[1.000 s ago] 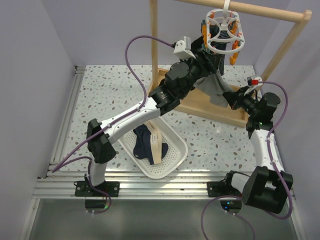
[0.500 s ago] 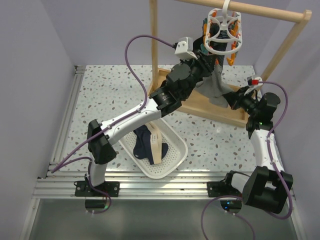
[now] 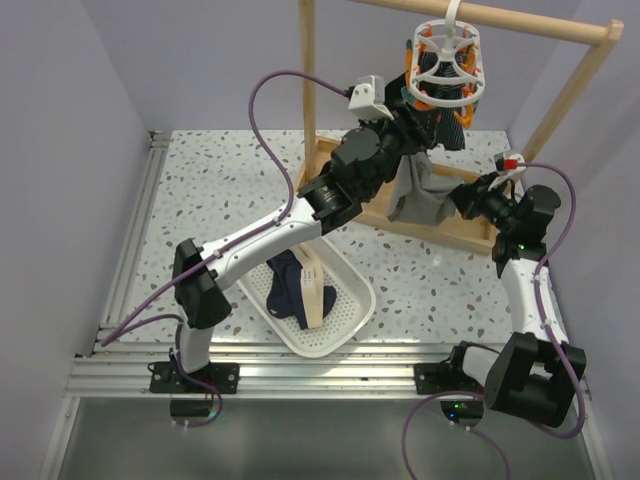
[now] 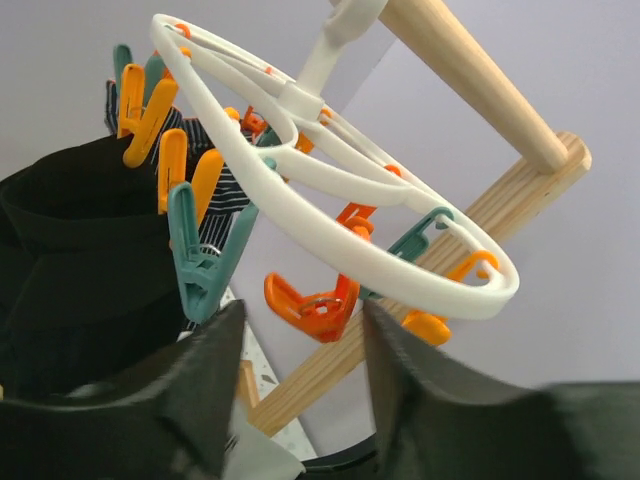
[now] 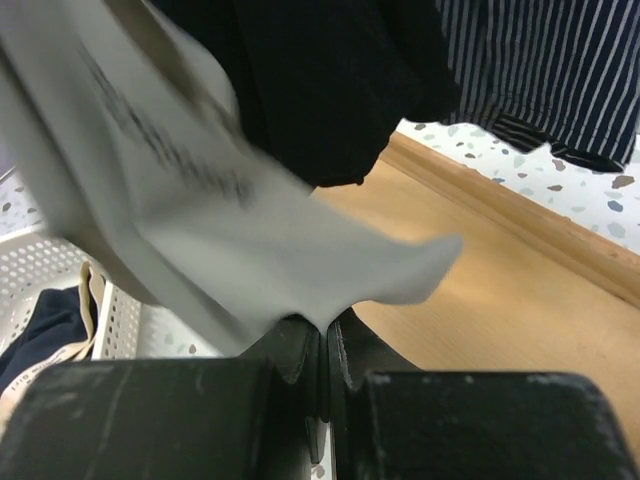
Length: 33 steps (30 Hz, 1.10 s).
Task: Remove the underwear clipped to the hanger
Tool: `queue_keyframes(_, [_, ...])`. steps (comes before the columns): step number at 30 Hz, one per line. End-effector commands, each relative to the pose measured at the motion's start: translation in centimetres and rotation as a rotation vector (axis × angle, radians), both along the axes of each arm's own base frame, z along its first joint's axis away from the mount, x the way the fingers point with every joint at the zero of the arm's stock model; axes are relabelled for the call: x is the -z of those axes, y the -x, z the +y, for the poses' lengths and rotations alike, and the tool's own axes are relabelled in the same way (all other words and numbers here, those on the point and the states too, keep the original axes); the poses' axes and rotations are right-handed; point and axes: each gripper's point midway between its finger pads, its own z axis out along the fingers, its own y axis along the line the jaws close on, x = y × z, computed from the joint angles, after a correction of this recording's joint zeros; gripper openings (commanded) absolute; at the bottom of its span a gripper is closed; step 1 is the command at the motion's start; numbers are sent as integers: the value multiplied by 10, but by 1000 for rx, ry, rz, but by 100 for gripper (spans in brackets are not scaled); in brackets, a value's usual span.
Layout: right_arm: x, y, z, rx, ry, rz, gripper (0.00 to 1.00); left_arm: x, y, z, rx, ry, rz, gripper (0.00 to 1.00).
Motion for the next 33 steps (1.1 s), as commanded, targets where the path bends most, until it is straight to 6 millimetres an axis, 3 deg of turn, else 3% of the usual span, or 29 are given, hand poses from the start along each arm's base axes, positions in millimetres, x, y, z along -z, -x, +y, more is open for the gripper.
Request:
queue_keyframes(1, [-21,5,5,-36,14,-81,0,-34,13,21,-13,69,-47,60])
queue_keyframes(4, [-28,7,8,-51,4,-109,0,-34,15,28,-24,71,-46,71])
queue_keyframes(13, [-37,19,24,-170,20,-137,0,-27,23,46,-46,42,-41,90])
queue_keyframes(14, [-40,21,26,-191,26,-141,0,-19,23,48,-50,25,-33,91])
queue_keyframes(16, [-37,29,33,-254,34,-129,0,-26,30,59,-53,26,-51,97])
queue_keyframes(17, [-39,32,36,-276,40,-137,0,-15,30,60,-52,5,-48,99])
queue_keyframes(19, [-38,42,45,-349,59,-144,0,-21,40,73,-46,5,-72,100])
queue_keyframes(21, [-43,49,51,-402,138,-201,0,-5,45,76,-36,-34,-65,100])
queue_keyframes(22, [-35,59,57,-456,126,-154,0,-12,52,86,-33,-31,-79,100])
queue_keyframes(23, [-46,63,61,-485,161,-189,0,2,54,88,-25,-63,-70,100])
queue_keyframes(24, [-34,74,68,-538,185,-167,0,-6,62,97,-18,-57,-87,100])
queue_keyframes(25, [-38,85,75,-598,190,-188,0,11,63,100,-15,-108,-82,100])
queue_keyframes(27, [-45,102,89,-683,233,-227,0,9,76,115,-6,-135,-110,100])
queue_keyframes(28, [-47,107,95,-708,247,-235,0,31,77,118,-5,-189,-89,100])
queue_keyframes(30, [-55,124,115,-790,294,-273,0,32,88,137,-13,-218,-105,100])
queue_keyframes(31, [-59,128,122,-806,319,-286,0,55,89,143,-22,-269,-76,100])
queue_keyframes(33, [-66,143,145,-882,321,-318,0,57,99,162,-32,-288,-81,100])
